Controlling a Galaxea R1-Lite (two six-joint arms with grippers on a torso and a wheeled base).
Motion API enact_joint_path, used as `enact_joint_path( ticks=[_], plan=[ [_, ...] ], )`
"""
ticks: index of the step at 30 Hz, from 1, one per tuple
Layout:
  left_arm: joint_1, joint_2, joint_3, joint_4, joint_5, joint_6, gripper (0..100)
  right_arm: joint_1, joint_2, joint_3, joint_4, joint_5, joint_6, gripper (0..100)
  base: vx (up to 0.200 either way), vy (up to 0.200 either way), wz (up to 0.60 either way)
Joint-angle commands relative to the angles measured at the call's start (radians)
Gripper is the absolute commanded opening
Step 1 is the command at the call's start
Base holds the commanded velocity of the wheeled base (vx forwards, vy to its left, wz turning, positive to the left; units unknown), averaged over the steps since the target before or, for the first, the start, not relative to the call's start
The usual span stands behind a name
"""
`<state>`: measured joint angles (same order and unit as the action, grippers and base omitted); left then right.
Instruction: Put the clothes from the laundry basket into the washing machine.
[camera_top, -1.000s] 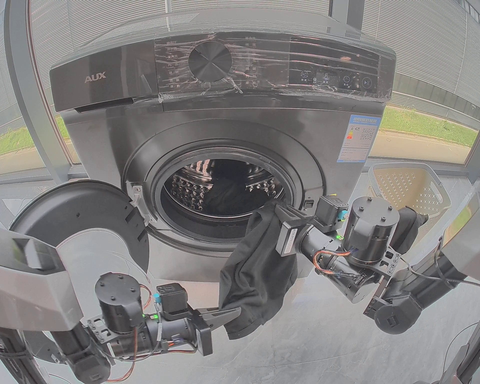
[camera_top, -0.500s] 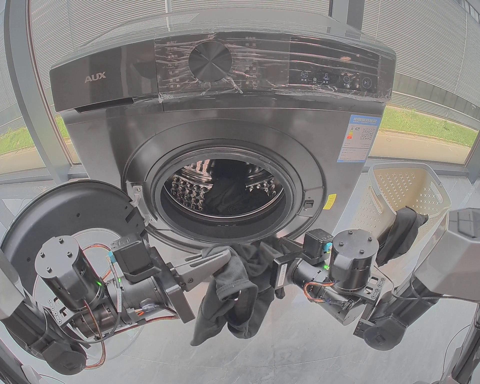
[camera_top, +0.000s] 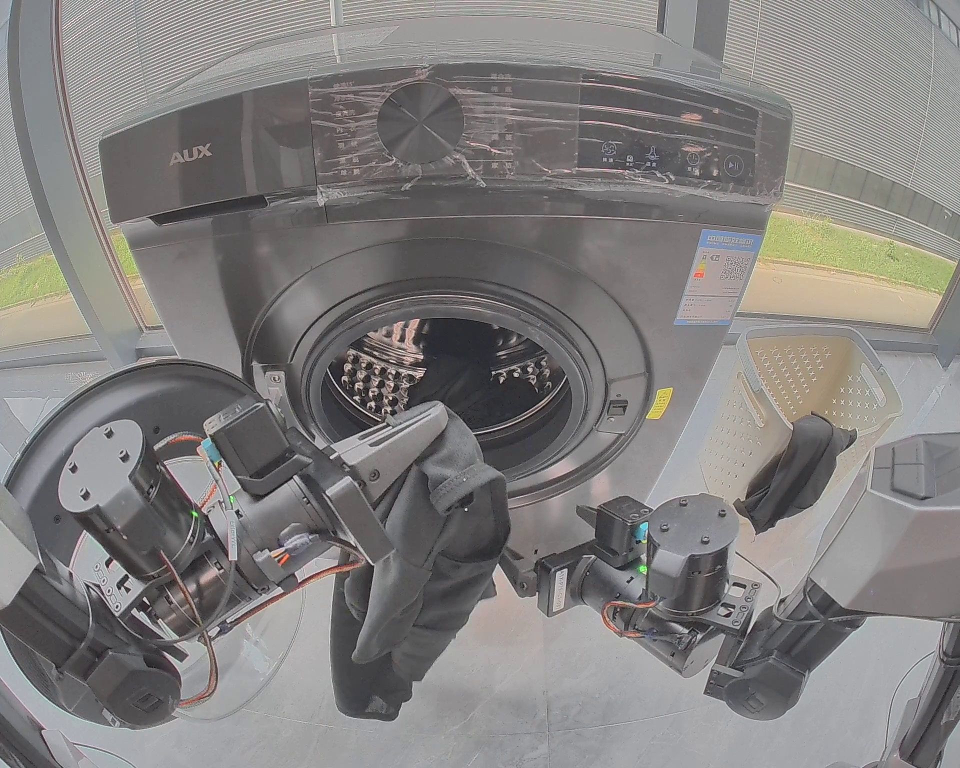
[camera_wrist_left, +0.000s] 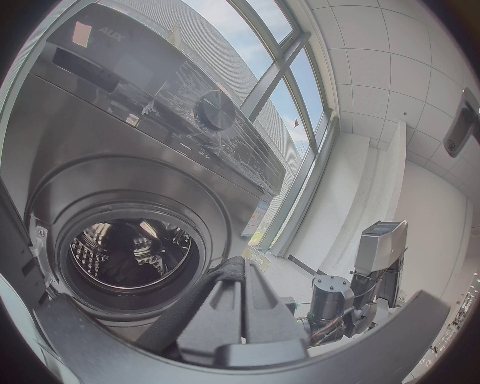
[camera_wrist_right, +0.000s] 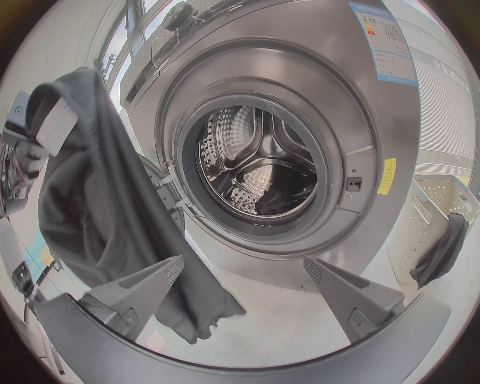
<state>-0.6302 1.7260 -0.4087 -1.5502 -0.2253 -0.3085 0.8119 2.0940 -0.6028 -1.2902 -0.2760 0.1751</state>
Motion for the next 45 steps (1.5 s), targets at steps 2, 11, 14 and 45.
enact_joint_path(
  ticks=[2, 11, 14, 45],
  plan=[
    [0.015, 0.009, -0.022, -0.001, 0.004, -0.004, 0, -0.011, -0.005, 0.044, 0.000, 0.008, -0.005, 100, 0.000, 0.000, 0.00],
    [0.035, 0.009, -0.024, -0.001, 0.003, -0.012, 0, -0.010, -0.014, 0.113, 0.002, 0.047, -0.003, 100, 0.000, 0.000, 0.00],
    [0.035, 0.011, -0.028, -0.001, 0.003, -0.018, 0, -0.002, -0.012, 0.112, 0.000, 0.047, -0.003, 100, 0.000, 0.000, 0.00],
    [0.037, 0.043, -0.062, -0.001, 0.052, -0.032, 0, -0.043, 0.046, 0.051, -0.132, 0.077, -0.019, 100, 0.000, 0.000, 0.00]
  ],
)
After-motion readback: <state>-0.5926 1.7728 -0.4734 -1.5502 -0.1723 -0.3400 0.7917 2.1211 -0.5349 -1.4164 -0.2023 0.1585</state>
